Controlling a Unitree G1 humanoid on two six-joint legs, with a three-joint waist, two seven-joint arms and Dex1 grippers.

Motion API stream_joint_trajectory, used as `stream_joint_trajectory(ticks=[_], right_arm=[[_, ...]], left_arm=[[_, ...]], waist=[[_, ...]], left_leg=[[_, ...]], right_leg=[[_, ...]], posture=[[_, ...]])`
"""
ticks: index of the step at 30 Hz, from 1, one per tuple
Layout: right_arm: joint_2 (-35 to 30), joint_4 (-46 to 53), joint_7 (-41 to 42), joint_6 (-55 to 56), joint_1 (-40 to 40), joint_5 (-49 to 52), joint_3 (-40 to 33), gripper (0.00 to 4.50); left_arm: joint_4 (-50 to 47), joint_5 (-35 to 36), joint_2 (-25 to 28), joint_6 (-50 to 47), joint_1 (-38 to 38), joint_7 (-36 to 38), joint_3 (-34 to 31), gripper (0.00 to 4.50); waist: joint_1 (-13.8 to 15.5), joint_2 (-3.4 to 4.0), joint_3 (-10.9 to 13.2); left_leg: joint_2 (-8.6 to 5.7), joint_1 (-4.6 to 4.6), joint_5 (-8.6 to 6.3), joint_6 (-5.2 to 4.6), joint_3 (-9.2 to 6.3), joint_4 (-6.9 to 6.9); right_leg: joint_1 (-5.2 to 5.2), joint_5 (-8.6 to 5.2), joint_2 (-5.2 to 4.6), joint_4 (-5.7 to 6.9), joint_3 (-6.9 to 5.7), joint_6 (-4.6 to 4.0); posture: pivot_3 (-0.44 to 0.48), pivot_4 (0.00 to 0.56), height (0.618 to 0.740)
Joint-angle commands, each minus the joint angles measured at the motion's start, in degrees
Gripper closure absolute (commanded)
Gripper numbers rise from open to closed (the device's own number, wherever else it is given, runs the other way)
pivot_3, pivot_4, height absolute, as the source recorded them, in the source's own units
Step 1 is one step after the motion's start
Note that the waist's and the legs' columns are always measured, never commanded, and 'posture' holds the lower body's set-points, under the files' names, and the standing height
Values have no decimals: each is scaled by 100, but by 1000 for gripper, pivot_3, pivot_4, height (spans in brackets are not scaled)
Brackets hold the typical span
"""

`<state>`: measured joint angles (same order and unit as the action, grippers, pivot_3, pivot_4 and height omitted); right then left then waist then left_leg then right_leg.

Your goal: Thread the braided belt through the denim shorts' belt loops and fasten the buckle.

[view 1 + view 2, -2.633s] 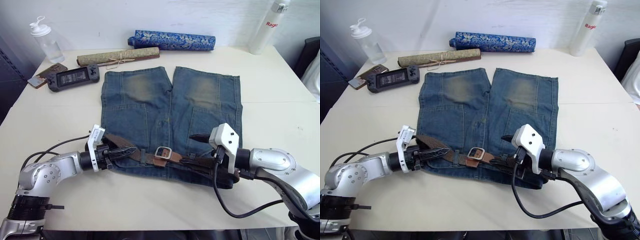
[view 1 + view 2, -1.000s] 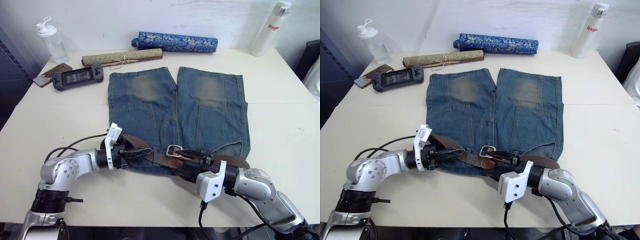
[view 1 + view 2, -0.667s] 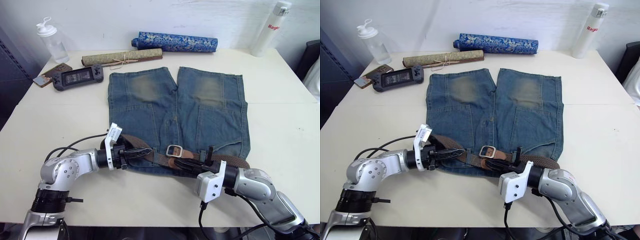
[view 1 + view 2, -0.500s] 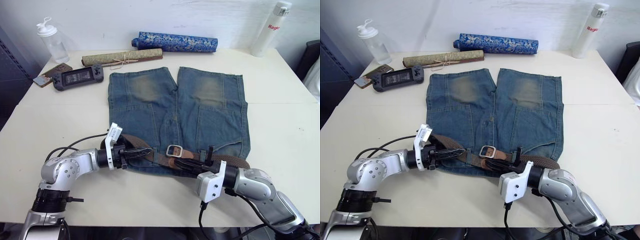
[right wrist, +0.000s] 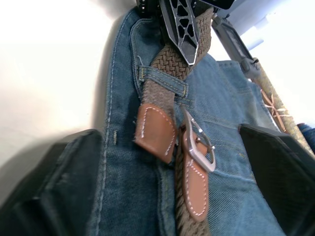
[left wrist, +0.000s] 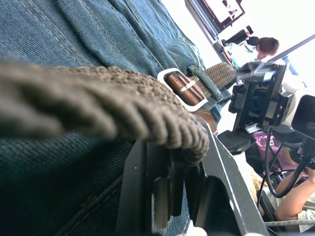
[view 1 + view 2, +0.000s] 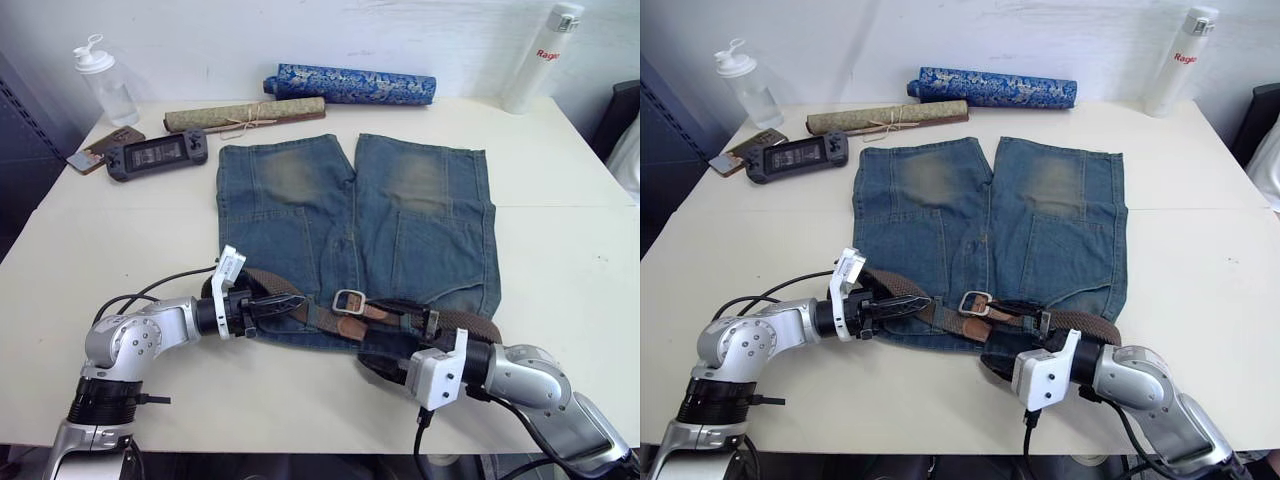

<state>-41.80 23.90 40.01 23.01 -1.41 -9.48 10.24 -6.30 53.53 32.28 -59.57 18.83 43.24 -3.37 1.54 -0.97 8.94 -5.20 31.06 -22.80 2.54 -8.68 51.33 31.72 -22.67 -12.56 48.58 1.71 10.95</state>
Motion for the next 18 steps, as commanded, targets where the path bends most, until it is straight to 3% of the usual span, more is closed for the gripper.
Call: stream_joint_trajectory(ticks=[1, 10, 13, 18], right_arm=[[133, -73, -208, 221, 134, -235, -23, 34], [274, -102, -295, 268, 224, -377, 72, 34], [288, -76, -349, 428, 259, -395, 53, 805], [275, -82, -314, 516, 258, -440, 103, 3261]], left_arm=[[-130, 14, -35, -24, 8, 62, -53, 4500], [-110, -3, -18, -34, 18, 66, -74, 4500], [-100, -11, -19, -33, 28, 67, -71, 4500], [-91, -23, -30, -33, 47, 73, -55, 4500]], waist=[[0, 0, 0], [-1, 0, 0], [-2, 0, 0], [-2, 0, 0]], left_leg=[[0, 0, 0, 0, 0, 0], [-1, 0, 0, 1, 0, 1], [0, 0, 1, 1, 0, 2], [-1, 0, 0, 1, 0, 5]], right_leg=[[0, 0, 0, 1, 0, 0], [1, 0, 1, 6, 0, 0], [1, 0, 1, 8, 0, 1], [1, 0, 1, 14, 0, 1]], posture=[[0, 150, 637], [0, 150, 637], [0, 150, 637], [0, 150, 637]])
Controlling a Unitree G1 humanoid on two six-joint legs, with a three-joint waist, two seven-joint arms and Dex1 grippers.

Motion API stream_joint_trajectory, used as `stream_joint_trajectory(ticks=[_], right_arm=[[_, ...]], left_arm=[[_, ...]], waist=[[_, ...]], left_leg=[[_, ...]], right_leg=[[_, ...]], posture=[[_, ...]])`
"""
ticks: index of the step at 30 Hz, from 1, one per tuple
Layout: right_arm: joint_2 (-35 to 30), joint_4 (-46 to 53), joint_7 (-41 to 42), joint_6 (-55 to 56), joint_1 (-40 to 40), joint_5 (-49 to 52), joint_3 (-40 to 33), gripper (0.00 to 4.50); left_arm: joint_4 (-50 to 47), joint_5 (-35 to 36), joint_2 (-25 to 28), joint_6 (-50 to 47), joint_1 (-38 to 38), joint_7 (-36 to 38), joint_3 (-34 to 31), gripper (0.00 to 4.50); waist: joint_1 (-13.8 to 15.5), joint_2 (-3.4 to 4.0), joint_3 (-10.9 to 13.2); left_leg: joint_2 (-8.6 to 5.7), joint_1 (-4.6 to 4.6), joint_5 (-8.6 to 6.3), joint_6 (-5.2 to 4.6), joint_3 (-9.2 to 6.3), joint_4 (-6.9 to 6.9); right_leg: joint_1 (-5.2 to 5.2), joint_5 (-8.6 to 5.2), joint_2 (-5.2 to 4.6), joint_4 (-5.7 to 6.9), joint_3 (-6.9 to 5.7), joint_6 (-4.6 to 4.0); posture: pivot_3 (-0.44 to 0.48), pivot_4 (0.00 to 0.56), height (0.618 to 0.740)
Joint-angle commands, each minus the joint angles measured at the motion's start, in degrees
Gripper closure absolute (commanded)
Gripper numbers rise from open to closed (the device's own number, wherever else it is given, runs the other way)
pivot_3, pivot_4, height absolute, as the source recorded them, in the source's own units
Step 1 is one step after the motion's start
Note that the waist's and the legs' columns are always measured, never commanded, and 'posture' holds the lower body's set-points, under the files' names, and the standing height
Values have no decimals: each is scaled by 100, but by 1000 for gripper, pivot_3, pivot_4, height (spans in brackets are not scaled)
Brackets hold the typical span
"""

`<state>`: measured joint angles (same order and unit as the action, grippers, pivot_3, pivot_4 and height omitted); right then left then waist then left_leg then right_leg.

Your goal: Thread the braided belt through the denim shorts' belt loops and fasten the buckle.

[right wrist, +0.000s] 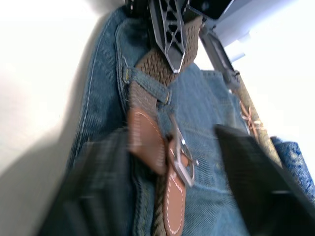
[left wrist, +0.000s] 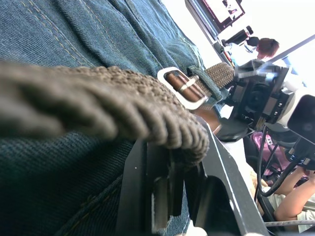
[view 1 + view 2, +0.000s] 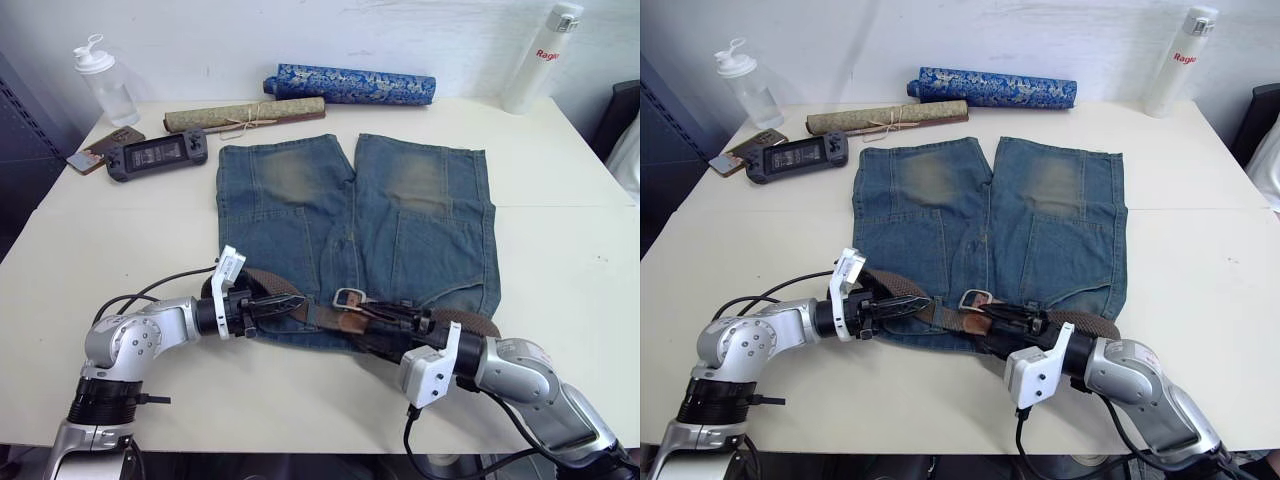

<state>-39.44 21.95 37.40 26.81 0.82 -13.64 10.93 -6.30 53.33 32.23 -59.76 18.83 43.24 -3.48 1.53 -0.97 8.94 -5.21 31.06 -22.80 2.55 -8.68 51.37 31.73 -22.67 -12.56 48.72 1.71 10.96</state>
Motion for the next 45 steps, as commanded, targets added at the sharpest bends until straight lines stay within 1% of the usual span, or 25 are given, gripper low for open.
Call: stream_joint_trajectory(ticks=[1, 2, 3, 10, 12, 13, 17, 18, 20, 21, 22, 25, 26, 27, 29, 32, 34, 38, 39, 41, 45], right_arm=[[38, 120, -32, 144, 38, -33, 60, 3569], [44, 129, -24, 142, 40, -40, 77, 4055], [47, 133, -20, 142, 41, -42, 88, 4418], [42, 69, 56, 90, 95, -16, 188, 4418], [37, 74, 76, 65, 128, 22, 181, 4500], [30, 83, 94, 37, 150, 55, 172, 4500], [6, 129, 146, -87, 273, 194, 116, 4500], [-2, 141, 157, -121, 309, 219, 95, 4500], [-14, 131, 158, -169, 381, 252, 50, 4500], [-19, 119, 155, -173, 398, 257, 42, 4500], [-23, 112, 153, -174, 406, 260, 40, 4500], [-20, 80, 164, -152, 435, 265, 66, 4500], [-15, 72, 170, -148, 451, 268, 79, 4500], [-6, 76, 177, -152, 468, 269, 94, 4500], [8, 74, 187, -157, 499, 271, 117, 4500], [7, 88, 197, -167, 521, 283, 132, 4500], [-12, 98, 213, -167, 535, 310, 120, 4500], [-45, 182, 242, -273, 560, 405, 30, 4500], [-57, 210, 251, -308, 569, 435, -7, 4500], [-86, 281, 261, -399, 608, 506, -102, 4500], [-160, 475, 306, -592, 734, 659, -321, 4500]], left_arm=[[-97, 3, -26, -20, 49, 74, -44, 4500], [-103, 3, -27, -21, 50, 72, -44, 4500], [-107, 2, -27, -21, 50, 71, -43, 4500], [-182, 67, -70, -4, 54, 25, -152, 4500], [-225, 248, -123, -79, 95, -97, -365, 3627], [-302, 333, -111, -118, 108, -118, -466, 3388], [-643, 578, 7, -207, 60, -287, -870, 1581], [-761, 816, 64, -323, 30, -324, -1059, 1156], [-1245, 1465, 369, -633, -221, -260, -1463, 1156], [-1536, 1679, 545, -749, -468, -161, -1561, 1156], [-1723, 1814, 665, -810, -643, -112, -1603, 1156], [-2335, 1807, 964, -746, -1346, 75, -1532, 1156], [-2455, 1694, 996, -643, -1488, 81, -1461, 1156], [-2548, 1522, 969, -498, -1575, 36, -1351, 1156], [-2621, 1295, 887, -290, -1638, -84, -1178, 1156], [-2585, 955, 701, -3, -1587, -375, -931, 1156], [-2595, 493, 651, 251, -1591, -463, -607, 1156], [-2466, -934, 986, 895, -1865, -445, 407, 1156], [-2408, -1142, 1037, 1001, -1932, -425, 563, 1156], [-2285, -1395, 1078, 1202, -2045, -356, 745, 1156], [-2010, -1571, 1002, 1328, -2127, -414, 786, 1156]], waist=[[-1, 0, 0], [-1, 0, 0], [-1, 0, 0], [-5, 0, 0], [-6, 0, 0], [-6, 0, 0], [-16, 0, 0], [-25, 0, 0], [-44, -2, 0], [-54, -3, 0], [-70, -2, 0], [-71, -1, -1], [-65, -1, -1], [-53, -1, 0], [-5, -2, -1], [7, -3, -1], [-4, -3, -1], [-24, -3, -1], [-24, -3, -2], [-11, 3, -14], [0, 13, -22]], left_leg=[[0, 0, 0, 0, 0, 0], [0, 0, 0, 0, 0, 0], [0, 0, 0, 0, 0, 1], [0, 0, 0, 0, 0, 3], [0, 0, 0, 0, 0, 4], [0, -1, 0, 0, 0, 5], [1, 0, 0, 0, -2, 7], [2, -1, 0, 0, -3, 7], [4, -1, 0, 1, -3, 6], [9, 0, -1, 2, -12, 5], [14, 0, -2, 3, -18, 5], [17, 1, -2, 4, -7, 5], [20, 3, -3, 4, -4, 8], [36, 8, -3, 3, 7, 16], [39, 12, -4, 3, 35, 34], [37, 13, -8, -1, 35, 49], [37, 13, -13, -4, 37, 51], [37, 11, -18, -7, 48, 53], [36, 10, -20, -8, 53, 53], [41, 6, -22, -9, 55, 53], [47, 3, -23, -11, 57, 54]], right_leg=[[0, 0, 0, 0, 0, 0], [0, 0, 0, 2, 0, 0], [0, 0, 0, 2, 0, 0], [1, 0, 0, 10, 0, 0], [1, 0, 0, 11, -1, 0], [1, 0, 0, 13, 0, 0], [3, -1, 1, 17, -2, 1], [4, -1, 1, 17, -1, 1], [7, -1, 2, 20, -1, 1], [19, -1, 2, 25, 1, 1], [22, -1, 3, 26, 1, 1], [34, -3, 0, 31, 14, 0], [34, -4, -1, 31, 15, -3], [34, -29, -1, 34, 14, -51], [29, -31, 1, 43, 6, -56], [21, -38, 0, 55, 3, -70], [22, -42, 0, 59, 4, -78], [25, -46, 1, 64, 4, -85], [28, -47, 2, 65, 4, -85], [27, -48, 1, 68, 3, -88], [22, -49, 0, 68, 4, -89]], posture=[[0, 150, 637], [0, 150, 637], [0, 150, 637], [0, 150, 637], [0, 150, 637], [0, 150, 637], [0, 150, 637], [0, 150, 637], [0, 150, 637], [0, 150, 637], [0, 150, 637], [0, 150, 637], [0, 150, 637], [0, 150, 637], [0, 150, 637], [0, 150, 637], [0, 150, 637], [0, 150, 637], [0, 150, 637], [0, 150, 637], [0, 150, 637]])
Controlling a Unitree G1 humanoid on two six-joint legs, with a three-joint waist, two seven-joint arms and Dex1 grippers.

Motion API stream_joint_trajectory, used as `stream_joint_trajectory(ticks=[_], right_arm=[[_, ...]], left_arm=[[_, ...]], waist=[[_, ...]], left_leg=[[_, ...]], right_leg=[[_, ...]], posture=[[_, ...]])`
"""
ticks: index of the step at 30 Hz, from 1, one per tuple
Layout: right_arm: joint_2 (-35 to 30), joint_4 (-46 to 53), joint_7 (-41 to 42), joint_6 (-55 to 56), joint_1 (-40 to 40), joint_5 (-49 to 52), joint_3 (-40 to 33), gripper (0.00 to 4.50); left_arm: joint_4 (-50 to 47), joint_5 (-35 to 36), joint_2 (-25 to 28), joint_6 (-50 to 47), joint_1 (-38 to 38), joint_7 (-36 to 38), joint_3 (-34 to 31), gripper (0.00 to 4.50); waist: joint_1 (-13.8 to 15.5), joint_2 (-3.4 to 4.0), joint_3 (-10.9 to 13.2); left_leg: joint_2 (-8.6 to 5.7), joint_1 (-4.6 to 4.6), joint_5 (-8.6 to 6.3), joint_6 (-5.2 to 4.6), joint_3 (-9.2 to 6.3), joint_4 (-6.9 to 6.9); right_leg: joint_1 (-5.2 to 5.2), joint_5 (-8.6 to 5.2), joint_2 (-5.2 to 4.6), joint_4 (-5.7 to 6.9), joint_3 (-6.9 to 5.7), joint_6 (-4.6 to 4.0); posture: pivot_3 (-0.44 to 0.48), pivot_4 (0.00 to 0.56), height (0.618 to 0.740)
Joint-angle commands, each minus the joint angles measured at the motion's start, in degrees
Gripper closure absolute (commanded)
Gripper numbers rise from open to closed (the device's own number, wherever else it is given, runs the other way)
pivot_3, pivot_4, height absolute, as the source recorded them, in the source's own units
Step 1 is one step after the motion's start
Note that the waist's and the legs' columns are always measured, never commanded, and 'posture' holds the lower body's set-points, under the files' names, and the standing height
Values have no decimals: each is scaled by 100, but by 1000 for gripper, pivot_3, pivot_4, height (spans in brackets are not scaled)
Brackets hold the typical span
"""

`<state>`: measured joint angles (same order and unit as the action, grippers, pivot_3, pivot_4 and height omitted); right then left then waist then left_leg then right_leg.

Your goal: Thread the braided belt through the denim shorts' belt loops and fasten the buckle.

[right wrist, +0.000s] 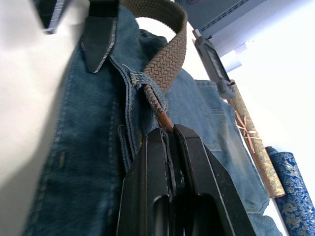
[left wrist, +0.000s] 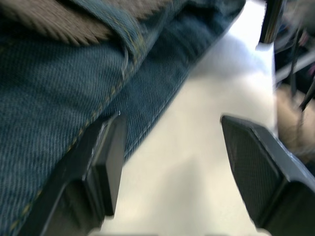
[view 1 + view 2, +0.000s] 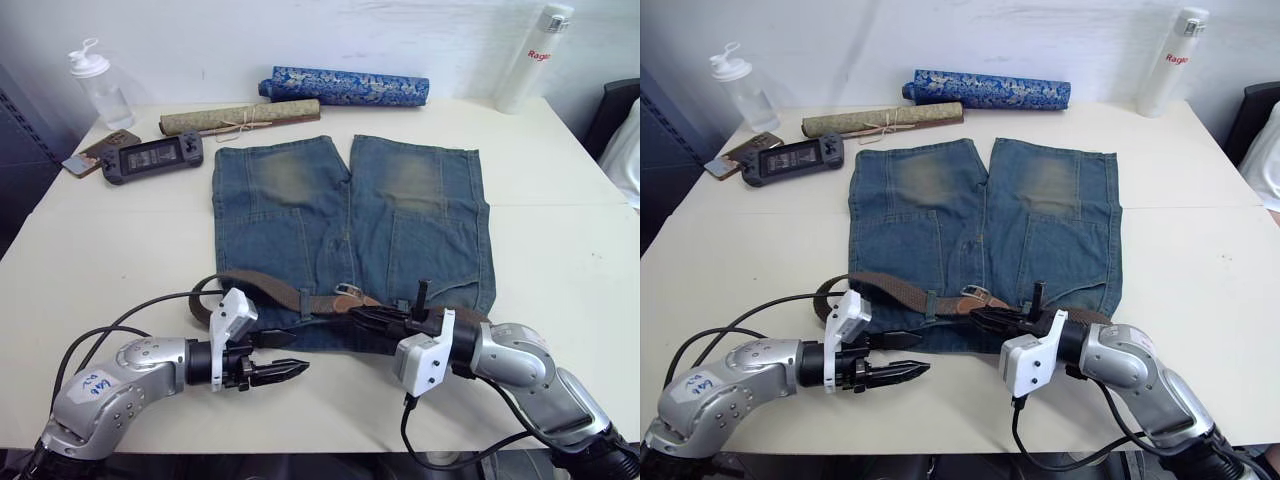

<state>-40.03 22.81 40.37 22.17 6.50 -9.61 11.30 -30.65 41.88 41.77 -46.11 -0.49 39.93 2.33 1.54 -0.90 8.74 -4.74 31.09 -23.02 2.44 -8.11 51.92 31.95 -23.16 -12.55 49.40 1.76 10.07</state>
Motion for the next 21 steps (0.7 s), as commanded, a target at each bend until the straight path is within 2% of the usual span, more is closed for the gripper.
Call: stream_joint_trajectory(ticks=[1, 9, 18, 21], right_arm=[[-132, 434, 33, -161, 186, 301, -425, 4500], [-470, 891, 223, -624, 342, 972, -1191, 4500], [-1292, -671, 559, -440, 706, 1492, -2551, 4500], [-1434, -929, 672, -370, 781, 1606, -2669, 4500]], left_arm=[[473, -449, 23, -37, -199, -108, 207, 1156], [634, -579, -59, 77, -237, -145, 300, 1156], [711, -651, -83, 262, -291, -139, 363, 1156], [734, -691, -96, 334, -299, -139, 383, 1156]], waist=[[0, 11, -6], [14, 28, -19], [15, 32, -22], [13, 45, -27]], left_leg=[[-1, 0, 0, 0, 0, 0], [-2, -11, -1, -3, -2, 0], [-1, -16, -4, -7, 0, 2], [-1, -15, -4, -7, 1, 2]], right_leg=[[0, 0, 0, 0, 1, 0], [-21, -1, -2, -2, -2, 1], [-29, -4, -7, -3, -8, -4], [-29, -4, -7, -3, -8, -4]], posture=[[0, 150, 637], [0, 150, 637], [0, 150, 637], [0, 150, 637]])
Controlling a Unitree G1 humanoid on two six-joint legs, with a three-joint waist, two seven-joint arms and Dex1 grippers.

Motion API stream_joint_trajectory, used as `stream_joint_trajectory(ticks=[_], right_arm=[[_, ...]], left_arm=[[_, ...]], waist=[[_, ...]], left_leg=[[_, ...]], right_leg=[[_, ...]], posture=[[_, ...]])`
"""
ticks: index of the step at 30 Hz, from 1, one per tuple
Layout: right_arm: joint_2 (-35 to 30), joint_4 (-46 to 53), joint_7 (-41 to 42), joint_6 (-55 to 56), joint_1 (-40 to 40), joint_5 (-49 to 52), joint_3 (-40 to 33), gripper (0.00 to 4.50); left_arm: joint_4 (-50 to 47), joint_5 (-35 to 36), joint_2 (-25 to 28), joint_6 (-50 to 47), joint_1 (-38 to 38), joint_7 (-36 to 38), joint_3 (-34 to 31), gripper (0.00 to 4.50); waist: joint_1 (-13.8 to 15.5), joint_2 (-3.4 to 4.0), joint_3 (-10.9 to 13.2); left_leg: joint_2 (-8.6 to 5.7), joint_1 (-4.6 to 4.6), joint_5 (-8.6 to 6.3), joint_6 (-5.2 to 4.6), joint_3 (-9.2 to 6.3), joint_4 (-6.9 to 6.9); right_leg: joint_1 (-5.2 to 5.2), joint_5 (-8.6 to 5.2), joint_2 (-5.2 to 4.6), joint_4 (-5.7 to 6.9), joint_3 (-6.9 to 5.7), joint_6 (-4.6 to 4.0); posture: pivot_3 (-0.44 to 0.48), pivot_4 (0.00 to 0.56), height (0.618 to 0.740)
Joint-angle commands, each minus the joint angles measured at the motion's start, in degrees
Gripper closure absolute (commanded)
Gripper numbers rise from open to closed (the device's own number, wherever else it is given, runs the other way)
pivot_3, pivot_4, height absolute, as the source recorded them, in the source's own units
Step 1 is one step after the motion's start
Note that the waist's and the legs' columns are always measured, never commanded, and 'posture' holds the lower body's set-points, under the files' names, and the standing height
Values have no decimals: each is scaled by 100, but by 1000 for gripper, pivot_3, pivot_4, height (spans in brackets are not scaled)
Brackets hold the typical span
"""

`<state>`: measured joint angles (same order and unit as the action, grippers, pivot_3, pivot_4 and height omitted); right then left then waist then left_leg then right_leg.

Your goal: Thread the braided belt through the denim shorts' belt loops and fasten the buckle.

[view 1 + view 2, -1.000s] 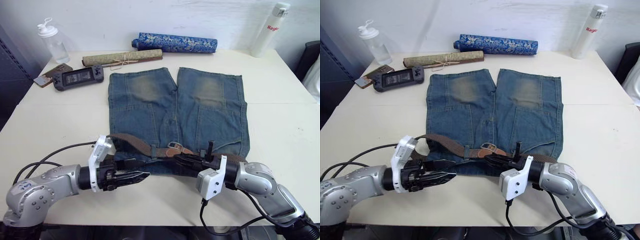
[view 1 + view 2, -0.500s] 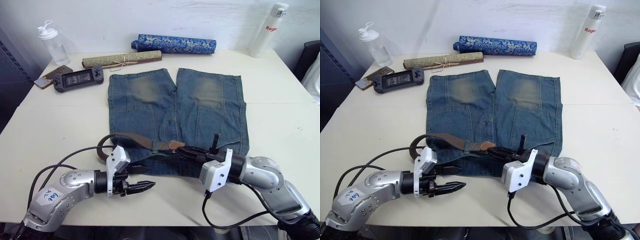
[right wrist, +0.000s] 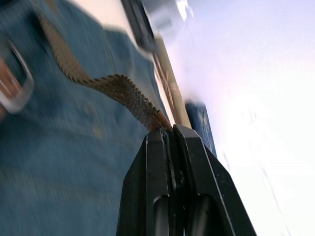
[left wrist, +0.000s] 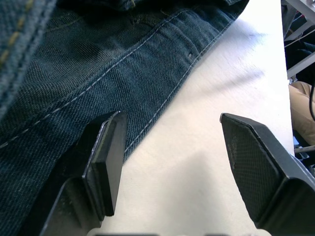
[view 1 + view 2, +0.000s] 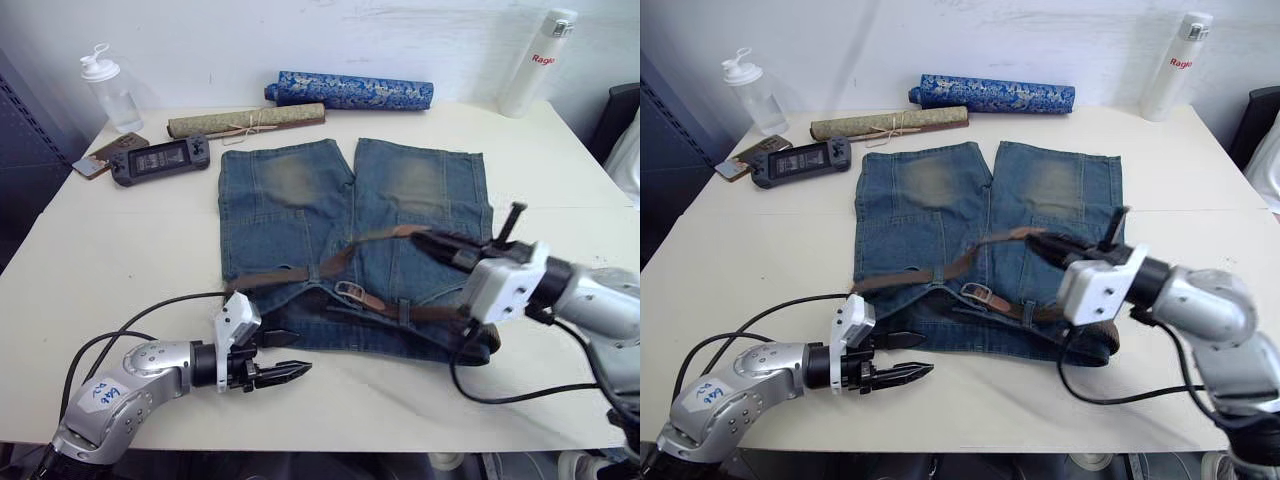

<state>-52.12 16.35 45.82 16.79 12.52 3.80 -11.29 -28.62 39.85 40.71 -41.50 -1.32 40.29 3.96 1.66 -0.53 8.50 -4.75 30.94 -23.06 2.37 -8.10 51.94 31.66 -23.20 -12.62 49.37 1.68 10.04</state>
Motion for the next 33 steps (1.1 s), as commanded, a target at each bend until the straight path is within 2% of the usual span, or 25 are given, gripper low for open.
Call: stream_joint_trajectory(ticks=[1, 7, 11, 18, 19, 21, 23, 25, 27, 29, 31, 33], right_arm=[[-215, -253, 139, 135, 204, 341, -378, 4500], [-14, 264, 148, -334, 282, 596, 58, 4500], [149, 635, 151, -761, 373, 725, 354, 4500], [478, 861, 195, -1286, 650, 414, 1165, 4500], [481, 852, 221, -1325, 644, 377, 1220, 4500], [525, 801, 220, -1265, 661, 293, 1290, 4500], [566, 765, 233, -1170, 741, 204, 1370, 4500], [648, 744, 257, -1097, 871, 152, 1476, 4500], [711, 723, 295, -1040, 989, 78, 1600, 4500], [761, 709, 323, -994, 1069, 8, 1693, 4500], [822, 705, 329, -974, 1152, -62, 1777, 4500], [869, 704, 335, -965, 1223, -133, 1847, 4500]], left_arm=[[536, -505, 3, -101, -219, -179, 221, 1156], [353, -481, -168, 272, -251, -243, -42, 1156], [-69, 136, -343, 221, -304, -193, -620, 1156], [-1206, 1597, -150, -391, -556, -385, -1644, 1156], [-1297, 1759, -124, -448, -586, -429, -1720, 636], [-1491, 2242, -27, -598, -574, -588, -1906, 22], [-1621, 2807, 153, -710, -438, -777, -2124, 22], [-1479, 3274, 243, -685, 6, -1229, -2325, 22], [-1190, 2755, 208, -557, 663, -1744, -2235, 22], [-1162, 1523, 303, -134, 1051, -1939, -1896, 22], [-1166, 329, 425, 443, 1310, -1908, -1346, 22], [-1104, -298, 346, 753, 1466, -1888, -901, 22]], waist=[[-1, 12, -4], [-3, 26, -11], [-15, 18, -3], [-39, 0, 14], [-31, 2, 15], [-25, 2, 19], [-9, -3, 22], [-7, -4, 22], [-11, -6, 22], [-14, -8, 24], [-33, -11, 25], [-47, -14, 27]], left_leg=[[-1, 0, 0, 0, 3, 1], [2, 3, -1, -1, 3, 1], [6, 4, -1, -1, -4, 1], [22, 15, -3, 4, -36, -2], [21, 16, -4, 5, -37, -3], [17, 20, -4, 5, -33, -3], [14, 22, -4, 5, -22, -3], [15, 23, -3, 5, -18, -3], [16, 23, -3, 6, -19, -3], [14, 22, -3, 6, -16, -3], [10, 20, -4, 6, -8, -3], [-16, 23, -6, 2, 7, -3]], right_leg=[[0, 0, -3, 0, 1, 0], [-1, 0, -2, 0, 2, 0], [5, 0, 2, -1, -1, 0], [29, 0, 16, -1, -5, 1], [32, 0, 16, -2, -4, 1], [35, 0, 12, -2, 0, 1], [35, 0, 13, -3, -3, 1], [35, 0, 13, -3, -6, 1], [34, 0, 15, -2, -9, 1], [34, 0, 15, -2, -10, 1], [34, 0, 14, -2, -5, 1], [42, 1, 13, -3, 5, 2]], posture=[[0, 150, 637], [0, 150, 637], [0, 150, 637], [0, 150, 637], [0, 150, 637], [0, 150, 637], [0, 150, 637], [0, 150, 637], [0, 150, 637], [0, 150, 637], [0, 150, 637], [0, 150, 637]])
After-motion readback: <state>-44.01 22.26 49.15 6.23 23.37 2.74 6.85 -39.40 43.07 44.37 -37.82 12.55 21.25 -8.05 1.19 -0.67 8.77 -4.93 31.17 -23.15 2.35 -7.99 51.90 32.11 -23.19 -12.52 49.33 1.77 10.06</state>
